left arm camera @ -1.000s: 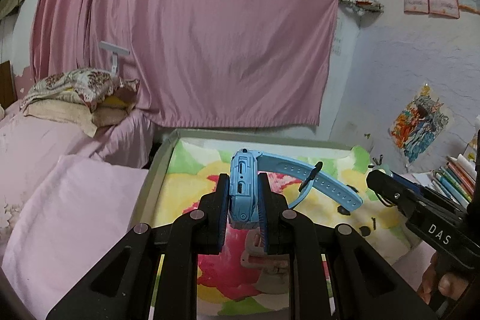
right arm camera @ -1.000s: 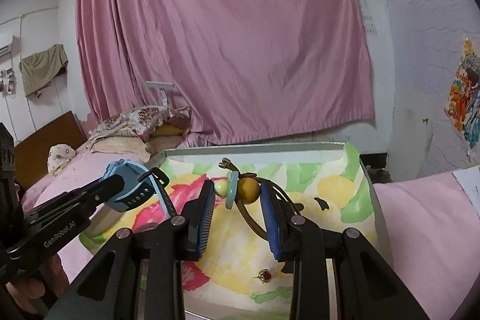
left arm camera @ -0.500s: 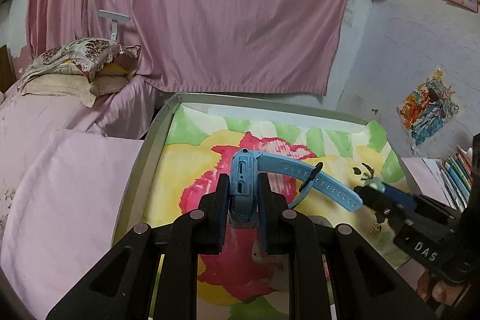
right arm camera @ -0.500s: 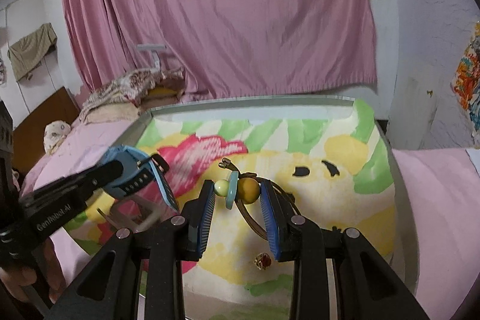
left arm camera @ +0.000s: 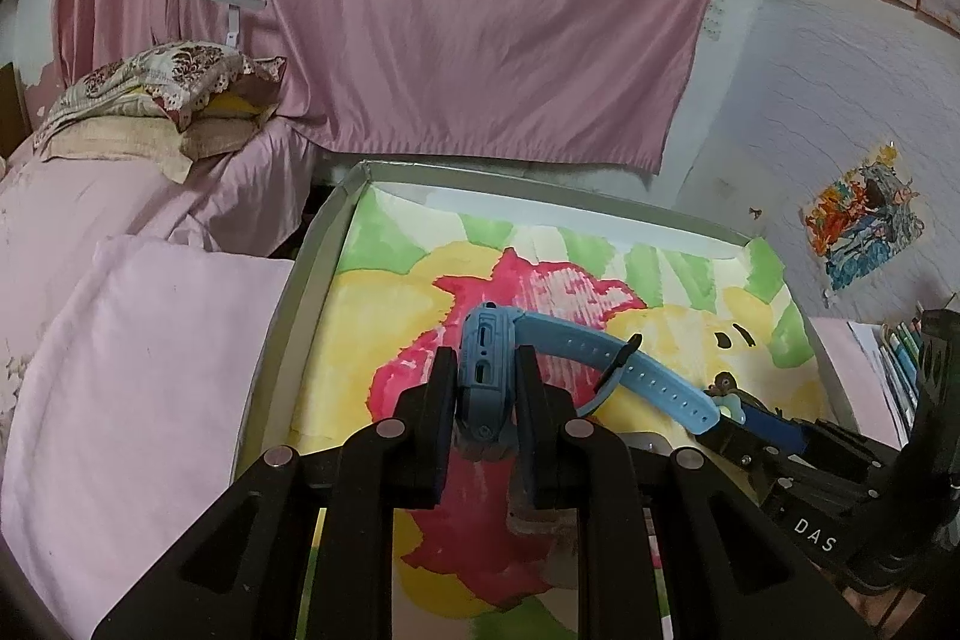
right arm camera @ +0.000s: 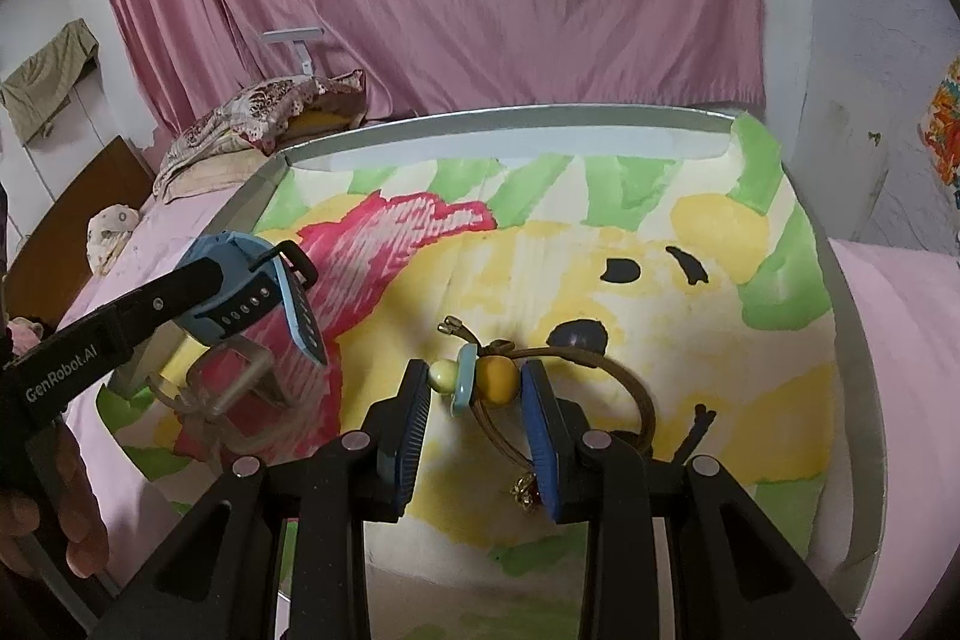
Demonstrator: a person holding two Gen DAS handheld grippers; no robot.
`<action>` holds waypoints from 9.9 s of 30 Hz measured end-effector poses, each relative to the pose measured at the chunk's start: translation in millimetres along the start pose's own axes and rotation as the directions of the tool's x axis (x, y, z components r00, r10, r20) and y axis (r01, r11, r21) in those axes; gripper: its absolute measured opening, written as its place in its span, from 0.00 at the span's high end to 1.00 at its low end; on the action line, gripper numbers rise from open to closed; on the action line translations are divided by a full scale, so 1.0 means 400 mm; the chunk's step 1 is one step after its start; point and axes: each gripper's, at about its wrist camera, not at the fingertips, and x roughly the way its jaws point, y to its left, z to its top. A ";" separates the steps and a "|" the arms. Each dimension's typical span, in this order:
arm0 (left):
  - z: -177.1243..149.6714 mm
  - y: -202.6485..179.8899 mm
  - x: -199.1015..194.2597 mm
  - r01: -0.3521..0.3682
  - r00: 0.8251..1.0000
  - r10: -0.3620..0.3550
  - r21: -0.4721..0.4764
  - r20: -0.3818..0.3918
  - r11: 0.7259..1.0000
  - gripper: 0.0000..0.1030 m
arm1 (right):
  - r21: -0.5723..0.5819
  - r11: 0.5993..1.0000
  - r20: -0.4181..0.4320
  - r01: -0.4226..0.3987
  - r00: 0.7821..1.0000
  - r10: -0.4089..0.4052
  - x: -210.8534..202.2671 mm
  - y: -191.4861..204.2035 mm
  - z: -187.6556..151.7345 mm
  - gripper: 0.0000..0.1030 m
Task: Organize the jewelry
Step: 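Lower the watch and charm into the tray and open both grippers, then withdraw both grippers from the tray back over the bed, then lower the right gripper onto the red-corded black bead pendant and grasp it, then lift the bead pendant with the right gripper, then carry the bead pendant with the right gripper over the tray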
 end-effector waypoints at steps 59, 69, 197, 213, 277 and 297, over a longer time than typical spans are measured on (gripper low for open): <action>-0.494 -0.015 -0.594 -0.047 0.855 0.001 0.075 0.519 0.996 0.02 | -0.064 0.993 0.560 0.104 0.827 -0.050 -0.444 0.134 -0.446 0.00; -0.517 -0.014 -0.553 -0.056 0.879 0.010 0.082 0.478 0.995 0.02 | -0.069 0.989 0.528 0.128 0.846 -0.073 -0.419 0.135 -0.481 0.00; -0.412 -0.164 -0.284 0.149 0.989 -0.146 0.160 -0.031 0.976 0.97 | -0.193 0.980 0.129 0.043 0.991 -0.018 -0.326 0.051 -0.439 0.76; -0.398 -0.165 -0.275 0.151 0.989 -0.149 0.154 -0.027 0.976 0.97 | -0.118 0.990 0.134 0.078 0.989 -0.062 -0.293 0.018 -0.353 0.76; -0.018 -0.170 -0.304 0.098 0.867 -0.181 0.197 0.464 0.975 0.97 | -0.120 0.993 0.591 -0.004 0.803 0.075 -0.343 0.059 -0.037 0.86; 0.075 -0.139 -0.006 0.029 0.985 -0.052 0.140 0.165 0.990 0.97 | -0.060 0.998 0.353 0.015 0.936 0.007 -0.088 -0.008 0.069 0.86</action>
